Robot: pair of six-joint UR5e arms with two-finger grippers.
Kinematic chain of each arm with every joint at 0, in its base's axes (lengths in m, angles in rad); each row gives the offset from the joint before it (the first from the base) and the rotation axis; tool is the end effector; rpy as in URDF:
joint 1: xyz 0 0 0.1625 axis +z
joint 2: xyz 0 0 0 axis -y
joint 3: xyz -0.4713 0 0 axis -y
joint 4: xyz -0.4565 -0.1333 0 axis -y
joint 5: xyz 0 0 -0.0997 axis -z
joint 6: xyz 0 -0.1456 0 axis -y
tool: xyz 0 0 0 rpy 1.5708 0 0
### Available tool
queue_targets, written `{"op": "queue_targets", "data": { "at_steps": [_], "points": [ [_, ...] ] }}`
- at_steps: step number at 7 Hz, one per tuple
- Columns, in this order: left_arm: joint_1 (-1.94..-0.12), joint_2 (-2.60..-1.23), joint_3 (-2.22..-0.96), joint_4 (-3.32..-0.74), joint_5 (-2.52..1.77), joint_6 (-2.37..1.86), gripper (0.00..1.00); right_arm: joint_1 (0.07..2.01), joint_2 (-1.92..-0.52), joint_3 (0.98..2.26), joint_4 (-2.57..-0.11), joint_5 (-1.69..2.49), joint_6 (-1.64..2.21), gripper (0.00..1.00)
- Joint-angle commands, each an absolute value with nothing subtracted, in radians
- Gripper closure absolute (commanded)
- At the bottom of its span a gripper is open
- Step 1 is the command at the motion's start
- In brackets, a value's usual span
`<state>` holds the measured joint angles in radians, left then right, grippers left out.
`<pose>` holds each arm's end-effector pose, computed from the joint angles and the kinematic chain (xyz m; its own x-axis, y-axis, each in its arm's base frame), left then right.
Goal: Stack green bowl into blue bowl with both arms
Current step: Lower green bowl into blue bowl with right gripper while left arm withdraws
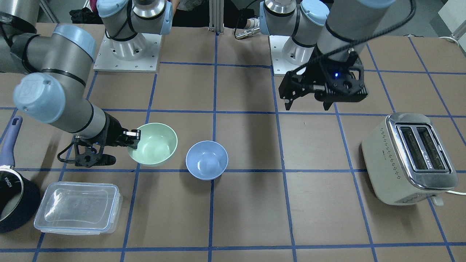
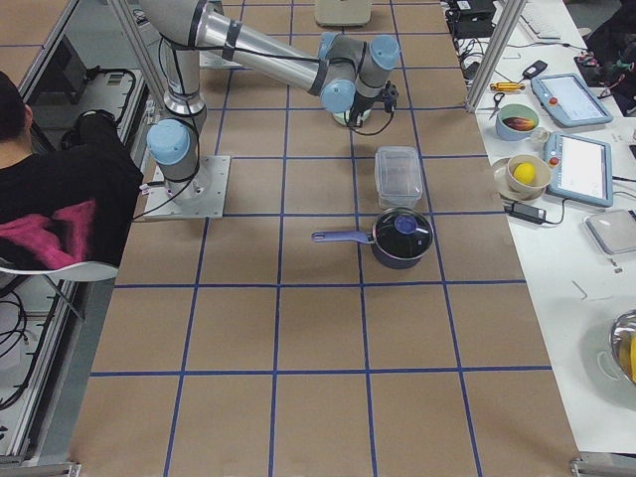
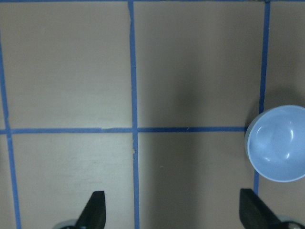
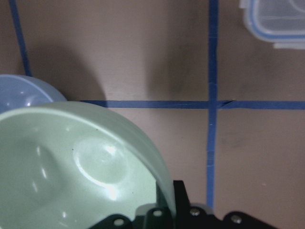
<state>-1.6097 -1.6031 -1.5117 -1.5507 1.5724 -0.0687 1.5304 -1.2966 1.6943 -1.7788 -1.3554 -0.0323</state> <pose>-0.1554 -0.5724 0.5050 -0.9996 -0.0298 0.0016 -0.0298 0.9985 -0.0469 0.1393 -0.6257 0.2809 -0.9752 0.0480 -0.2159 0.0082 0.9833 0.1817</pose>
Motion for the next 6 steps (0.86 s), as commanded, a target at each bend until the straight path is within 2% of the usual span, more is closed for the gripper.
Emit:
{"op": "queue_targets", "data": {
  "at_steps": [1, 6],
  "points": [
    [-1.614, -1.531, -1.516, -1.577, 1.637, -0.074, 0.00, 1.639, -1.257, 1.689, -1.822, -1.278, 0.108, 1.00],
    [-1.603, -1.520, -1.515, -1.595, 1.595, -0.063, 0.00, 1.724, -1.143, 1.695, -1.955, -1.256, 0.193, 1.00]
  ]
}}
